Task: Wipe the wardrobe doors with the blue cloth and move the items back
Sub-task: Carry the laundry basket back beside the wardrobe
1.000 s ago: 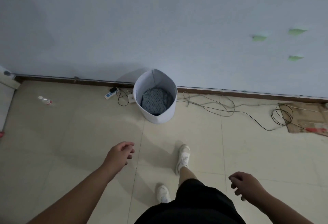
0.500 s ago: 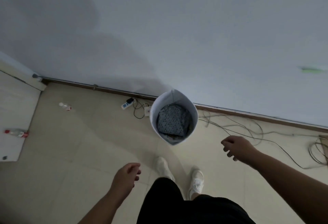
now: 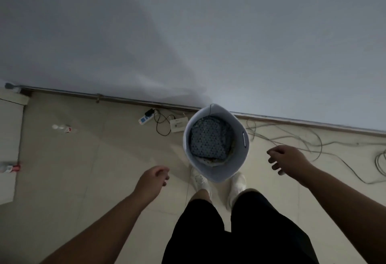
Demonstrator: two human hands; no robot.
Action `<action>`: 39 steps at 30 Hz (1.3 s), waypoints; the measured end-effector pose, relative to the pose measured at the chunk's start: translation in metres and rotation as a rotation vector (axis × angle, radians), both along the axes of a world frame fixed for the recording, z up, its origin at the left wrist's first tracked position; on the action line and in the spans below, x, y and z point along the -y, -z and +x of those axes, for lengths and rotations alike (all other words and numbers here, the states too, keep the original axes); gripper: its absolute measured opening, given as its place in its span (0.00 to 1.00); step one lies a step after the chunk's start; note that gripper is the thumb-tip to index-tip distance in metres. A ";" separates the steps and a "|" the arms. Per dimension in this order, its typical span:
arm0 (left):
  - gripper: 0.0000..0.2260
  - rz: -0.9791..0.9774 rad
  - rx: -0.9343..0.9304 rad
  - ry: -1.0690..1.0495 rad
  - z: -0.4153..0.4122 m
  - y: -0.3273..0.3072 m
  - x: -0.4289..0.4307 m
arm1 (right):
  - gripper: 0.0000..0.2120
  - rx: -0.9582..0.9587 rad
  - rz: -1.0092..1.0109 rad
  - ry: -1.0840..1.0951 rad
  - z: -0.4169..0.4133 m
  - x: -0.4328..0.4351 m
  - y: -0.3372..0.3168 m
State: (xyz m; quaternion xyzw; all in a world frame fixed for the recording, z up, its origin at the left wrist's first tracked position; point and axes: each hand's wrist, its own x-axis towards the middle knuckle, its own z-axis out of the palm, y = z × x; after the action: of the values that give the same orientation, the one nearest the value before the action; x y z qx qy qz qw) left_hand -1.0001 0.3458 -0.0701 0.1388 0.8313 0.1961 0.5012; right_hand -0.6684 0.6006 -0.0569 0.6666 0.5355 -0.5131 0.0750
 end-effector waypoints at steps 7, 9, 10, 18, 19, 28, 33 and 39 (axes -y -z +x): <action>0.06 -0.100 0.061 0.080 -0.025 0.097 -0.068 | 0.10 0.106 -0.099 -0.069 -0.023 -0.029 0.111; 0.08 -0.125 0.055 0.061 -0.026 0.137 -0.083 | 0.15 0.146 -0.102 -0.164 -0.032 -0.043 0.153; 0.11 -0.137 0.033 0.060 -0.026 0.159 -0.090 | 0.21 0.167 -0.097 -0.229 -0.037 -0.049 0.174; 0.25 -0.194 -0.019 0.042 -0.017 0.289 -0.133 | 0.12 0.247 -0.045 -0.294 -0.057 -0.073 0.303; 0.19 -0.199 -0.008 0.033 -0.015 0.299 -0.136 | 0.11 0.244 -0.044 -0.321 -0.058 -0.072 0.311; 0.11 -0.282 0.004 -0.043 -0.022 0.288 -0.148 | 0.13 0.292 0.023 -0.462 -0.064 -0.079 0.295; 0.14 -0.186 0.047 -0.095 -0.023 0.184 -0.119 | 0.16 0.262 0.018 -0.560 -0.080 -0.091 0.200; 0.18 -0.128 0.091 -0.281 -0.037 0.044 -0.064 | 0.09 0.218 0.073 -0.631 -0.119 -0.089 0.052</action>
State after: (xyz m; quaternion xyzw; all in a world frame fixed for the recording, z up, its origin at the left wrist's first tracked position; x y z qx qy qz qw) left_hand -1.0373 0.4096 -0.1141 -0.0202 0.8297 0.2168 0.5139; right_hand -0.7877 0.6901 -0.1091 0.5211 0.7222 -0.3708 0.2633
